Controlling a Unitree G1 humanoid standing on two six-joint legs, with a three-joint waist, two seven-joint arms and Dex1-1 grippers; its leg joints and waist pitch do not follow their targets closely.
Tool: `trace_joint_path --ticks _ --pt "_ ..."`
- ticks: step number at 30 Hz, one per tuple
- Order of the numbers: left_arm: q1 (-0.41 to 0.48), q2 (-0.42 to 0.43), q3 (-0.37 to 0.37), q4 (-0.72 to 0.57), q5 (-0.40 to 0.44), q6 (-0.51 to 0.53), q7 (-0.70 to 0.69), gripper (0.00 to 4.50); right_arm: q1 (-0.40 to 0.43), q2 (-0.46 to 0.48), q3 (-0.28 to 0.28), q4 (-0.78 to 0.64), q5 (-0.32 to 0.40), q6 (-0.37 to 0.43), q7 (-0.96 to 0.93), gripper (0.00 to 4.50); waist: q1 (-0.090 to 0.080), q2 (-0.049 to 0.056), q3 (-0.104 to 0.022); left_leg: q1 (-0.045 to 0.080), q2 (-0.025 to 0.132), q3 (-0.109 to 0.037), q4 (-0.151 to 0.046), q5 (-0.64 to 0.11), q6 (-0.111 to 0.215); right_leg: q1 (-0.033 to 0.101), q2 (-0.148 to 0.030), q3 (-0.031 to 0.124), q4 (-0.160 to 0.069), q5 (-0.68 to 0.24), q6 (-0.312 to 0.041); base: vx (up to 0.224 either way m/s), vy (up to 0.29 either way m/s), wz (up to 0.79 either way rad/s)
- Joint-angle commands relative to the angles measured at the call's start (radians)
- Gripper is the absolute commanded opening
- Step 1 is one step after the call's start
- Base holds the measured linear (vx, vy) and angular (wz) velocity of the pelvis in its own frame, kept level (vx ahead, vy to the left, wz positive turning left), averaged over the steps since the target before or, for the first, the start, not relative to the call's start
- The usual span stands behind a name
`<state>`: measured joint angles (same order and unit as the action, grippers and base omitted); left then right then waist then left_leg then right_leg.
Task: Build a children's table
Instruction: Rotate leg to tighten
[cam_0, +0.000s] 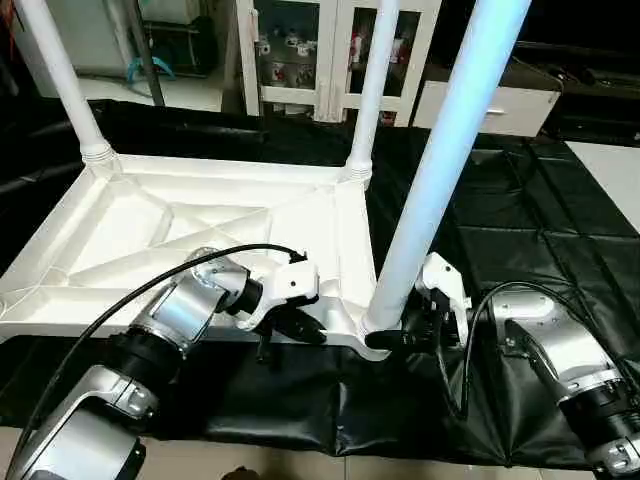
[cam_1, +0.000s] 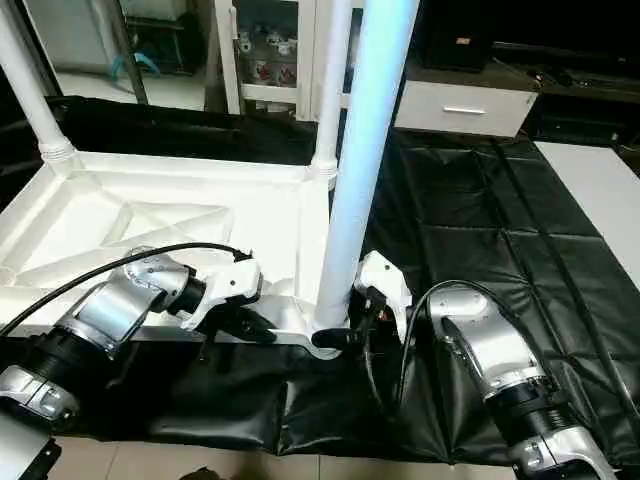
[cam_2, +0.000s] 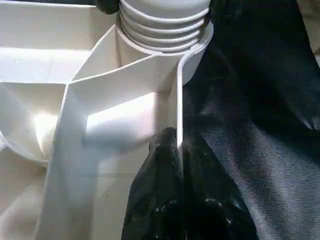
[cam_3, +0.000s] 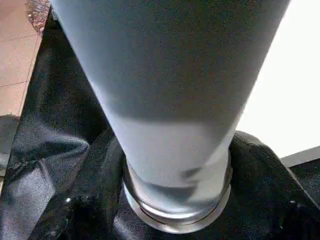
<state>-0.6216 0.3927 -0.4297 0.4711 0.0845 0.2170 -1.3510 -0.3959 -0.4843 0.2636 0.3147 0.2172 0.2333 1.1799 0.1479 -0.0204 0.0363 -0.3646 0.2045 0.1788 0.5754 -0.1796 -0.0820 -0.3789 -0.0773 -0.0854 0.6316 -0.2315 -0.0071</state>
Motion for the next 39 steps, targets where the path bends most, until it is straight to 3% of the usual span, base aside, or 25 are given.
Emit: trace_joint_path --ticks 1,2,3,4,6,9,13,15,16,20,25,26,28,29,31,32,36,37,38,39 --pt "0.030 -0.029 -0.048 0.035 0.029 0.002 0.027 0.00 -0.013 0.030 -0.008 0.052 -0.052 0.000 -0.110 2.66 0.000 0.001 -0.056 0.010 0.037 -0.011 -0.053 -0.106 0.066 0.047 -0.080 0.054 -0.064 0.060 -0.257 0.000 0.000 0.00" --pt "0.020 -0.050 -0.029 0.053 0.027 0.001 0.072 0.00 -0.020 0.049 -0.017 0.080 -0.069 0.002 -0.169 2.66 -0.006 0.000 -0.047 0.014 0.037 -0.011 -0.062 -0.172 0.042 0.043 -0.080 0.054 -0.077 -0.044 -0.243 0.000 0.000 0.00" --pt "0.020 -0.050 -0.029 0.053 0.027 0.001 0.072 0.00 -0.020 0.049 -0.017 0.080 -0.069 0.002 -0.169 2.66 -0.006 0.000 -0.047 0.014 0.037 -0.011 -0.062 -0.172 0.042 0.043 -0.080 0.054 -0.077 -0.044 -0.243 0.000 0.000 0.00" --pt "-0.002 -0.087 0.002 0.090 0.033 0.001 0.165 0.00 -0.030 0.081 -0.032 0.122 -0.089 0.015 -0.254 2.66 -0.012 0.003 -0.031 0.027 0.036 -0.013 -0.073 -0.301 0.002 0.037 -0.085 0.054 -0.104 -0.270 -0.204 0.000 0.000 0.00" --pt "-0.027 -0.123 0.030 0.130 0.039 0.023 0.254 0.00 -0.037 0.128 -0.058 0.163 -0.089 0.043 -0.347 2.66 -0.016 0.001 -0.032 0.035 0.036 -0.022 -0.076 -0.363 -0.026 0.037 -0.092 0.055 -0.116 -0.416 -0.161 -0.054 0.009 -0.05" --pt "-0.047 -0.158 0.054 0.162 0.037 0.047 0.327 0.00 -0.041 0.178 -0.078 0.196 -0.092 0.057 -0.442 2.65 -0.021 0.000 -0.035 0.024 0.036 -0.029 -0.084 -0.354 -0.037 0.043 -0.091 0.052 -0.119 -0.436 -0.123 -0.036 0.009 -0.07" --pt "-0.072 -0.203 0.070 0.206 0.049 0.043 0.416 0.00 -0.056 0.292 -0.132 0.276 -0.113 0.064 -0.697 2.65 -0.035 0.000 -0.038 0.029 0.035 -0.029 -0.086 -0.352 -0.037 0.034 -0.090 0.056 -0.118 -0.372 -0.137 0.000 0.000 0.00" --pt "-0.075 -0.210 0.070 0.213 0.052 0.036 0.425 0.00 -0.060 0.315 -0.146 0.293 -0.119 0.065 -0.758 2.65 -0.044 0.003 -0.038 0.026 0.033 -0.031 -0.088 -0.348 -0.044 0.037 -0.088 0.054 -0.116 -0.362 -0.137 0.000 0.000 0.00" --pt "-0.084 -0.225 0.072 0.231 0.060 0.027 0.441 0.00 -0.075 0.379 -0.195 0.345 -0.119 0.063 -0.915 2.65 -0.046 0.005 -0.039 0.027 0.033 -0.029 -0.088 -0.341 -0.043 0.033 -0.088 0.058 -0.115 -0.336 -0.139 0.000 0.000 0.00" --pt "-0.097 -0.238 0.071 0.253 0.068 0.017 0.459 0.00 -0.130 0.512 -0.277 0.466 -0.106 -0.002 -1.213 2.65 -0.062 0.011 -0.041 0.029 0.031 -0.030 -0.091 -0.354 -0.063 0.028 -0.086 0.058 -0.114 -0.326 -0.146 0.000 0.000 0.00" --pt "-0.103 -0.240 0.071 0.267 0.072 0.011 0.473 0.00 -0.162 0.565 -0.275 0.512 -0.119 -0.037 -1.284 2.65 -0.062 0.012 -0.043 0.033 0.031 -0.023 -0.092 -0.323 -0.058 0.027 -0.081 0.062 -0.108 -0.225 -0.157 0.000 0.000 0.00" --pt "-0.106 -0.239 0.073 0.273 0.073 0.010 0.481 0.00 -0.177 0.591 -0.270 0.520 -0.128 -0.085 -1.303 2.65 -0.061 0.005 -0.044 0.031 0.031 -0.021 -0.093 -0.310 -0.054 0.030 -0.081 0.062 -0.107 -0.206 -0.158 0.000 0.000 0.00" --pt "-0.107 -0.238 0.075 0.277 0.073 0.008 0.484 0.00 -0.186 0.604 -0.281 0.525 -0.116 -0.117 -1.303 2.65 -0.059 0.007 -0.048 0.031 0.031 -0.019 -0.090 -0.276 -0.047 0.033 -0.080 0.063 -0.101 -0.156 -0.164 0.000 0.000 0.00" --pt "-0.108 -0.237 0.078 0.280 0.075 0.006 0.486 0.00 -0.193 0.610 -0.295 0.529 -0.104 -0.137 -1.295 2.64 -0.059 0.002 -0.047 0.029 0.032 -0.018 -0.090 -0.267 -0.044 0.034 -0.080 0.063 -0.099 -0.137 -0.166 0.000 0.000 0.00" --pt "-0.108 -0.236 0.082 0.284 0.077 0.003 0.489 0.00 -0.204 0.613 -0.305 0.542 -0.094 -0.170 -1.289 2.64 -0.058 0.006 -0.047 0.027 0.031 -0.016 -0.089 -0.243 -0.036 0.035 -0.078 0.062 -0.094 -0.088 -0.176 0.000 0.000 0.00" --pt "-0.104 -0.232 0.084 0.283 0.078 0.002 0.486 0.00 -0.208 0.604 -0.301 0.534 -0.092 -0.195 -1.258 2.99 -0.058 0.006 -0.045 0.028 0.031 -0.016 -0.090 -0.260 -0.035 0.035 -0.079 0.061 -0.096 -0.105 -0.177 0.000 0.000 0.00" --pt "-0.098 -0.221 0.081 0.273 0.076 -0.001 0.472 0.00 -0.204 0.575 -0.303 0.488 -0.092 -0.212 -1.236 3.37 -0.055 0.005 -0.046 0.030 0.033 -0.016 -0.090 -0.258 -0.030 0.036 -0.079 0.063 -0.098 -0.120 -0.175 0.000 0.000 0.00" --pt "-0.095 -0.215 0.079 0.268 0.074 -0.002 0.460 0.00 -0.199 0.558 -0.301 0.462 -0.095 -0.218 -1.217 3.44 -0.049 0.005 -0.053 0.031 0.034 -0.013 -0.084 -0.216 -0.025 0.037 -0.079 0.063 -0.090 -0.057 -0.185 0.000 0.000 0.00" --pt "-0.094 -0.212 0.077 0.265 0.074 -0.003 0.451 0.00 -0.192 0.546 -0.304 0.439 -0.095 -0.221 -1.205 3.56 -0.043 0.013 -0.058 0.029 0.032 -0.010 -0.076 -0.156 -0.014 0.036 -0.075 0.064 -0.078 0.044 -0.200 0.000 0.000 0.00" --pt "-0.094 -0.212 0.077 0.265 0.074 -0.003 0.451 0.00 -0.192 0.546 -0.304 0.439 -0.095 -0.221 -1.205 3.56 -0.042 0.009 -0.057 0.024 0.031 -0.009 -0.074 -0.129 -0.004 0.039 -0.072 0.063 -0.075 0.090 -0.203 0.000 0.000 0.00"
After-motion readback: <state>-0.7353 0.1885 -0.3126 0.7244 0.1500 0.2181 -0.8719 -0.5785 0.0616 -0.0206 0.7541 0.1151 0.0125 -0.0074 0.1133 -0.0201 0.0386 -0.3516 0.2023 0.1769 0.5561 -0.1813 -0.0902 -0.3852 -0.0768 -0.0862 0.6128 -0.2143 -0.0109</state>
